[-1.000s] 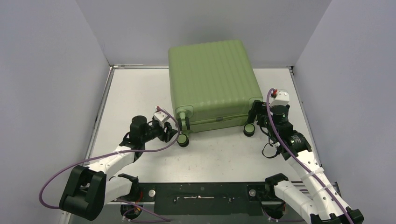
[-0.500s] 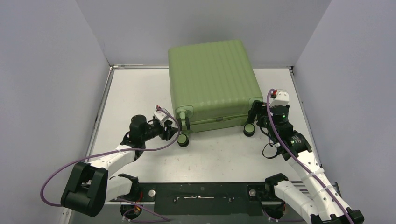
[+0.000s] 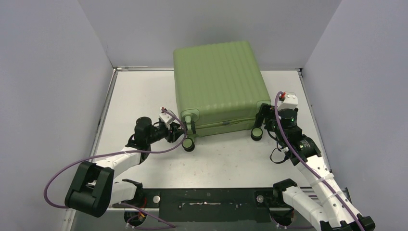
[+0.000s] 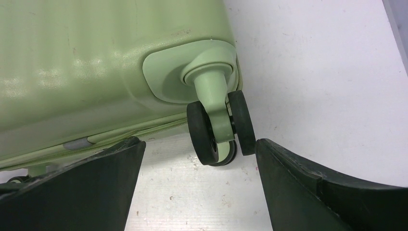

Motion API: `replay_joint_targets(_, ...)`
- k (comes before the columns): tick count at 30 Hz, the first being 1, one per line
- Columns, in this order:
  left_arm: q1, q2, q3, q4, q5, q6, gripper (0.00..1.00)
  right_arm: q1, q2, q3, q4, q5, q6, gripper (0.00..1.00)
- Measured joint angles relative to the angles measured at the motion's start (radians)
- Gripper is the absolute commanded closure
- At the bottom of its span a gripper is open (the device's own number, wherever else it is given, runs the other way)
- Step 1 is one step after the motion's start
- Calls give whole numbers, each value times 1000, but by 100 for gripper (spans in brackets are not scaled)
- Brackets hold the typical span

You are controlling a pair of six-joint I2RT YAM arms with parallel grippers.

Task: Pack the luggage
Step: Zip the luggage at the center of the board.

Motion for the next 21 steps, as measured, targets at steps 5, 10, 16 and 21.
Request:
replay_joint_targets(5, 0, 7, 0, 11, 2, -2, 67, 0, 1, 0, 0, 0, 0, 13)
replay_joint_targets(10, 0, 8, 0, 21, 2, -3, 73, 0, 3, 0, 0, 0, 0, 13)
replay_joint_targets(16, 0, 8, 0, 24, 13, -3, 85, 0, 3, 0, 0, 0, 1, 13)
replay_joint_targets(21, 2, 8, 0, 19, 19, -3, 98, 0, 3, 0, 0, -1, 4, 13)
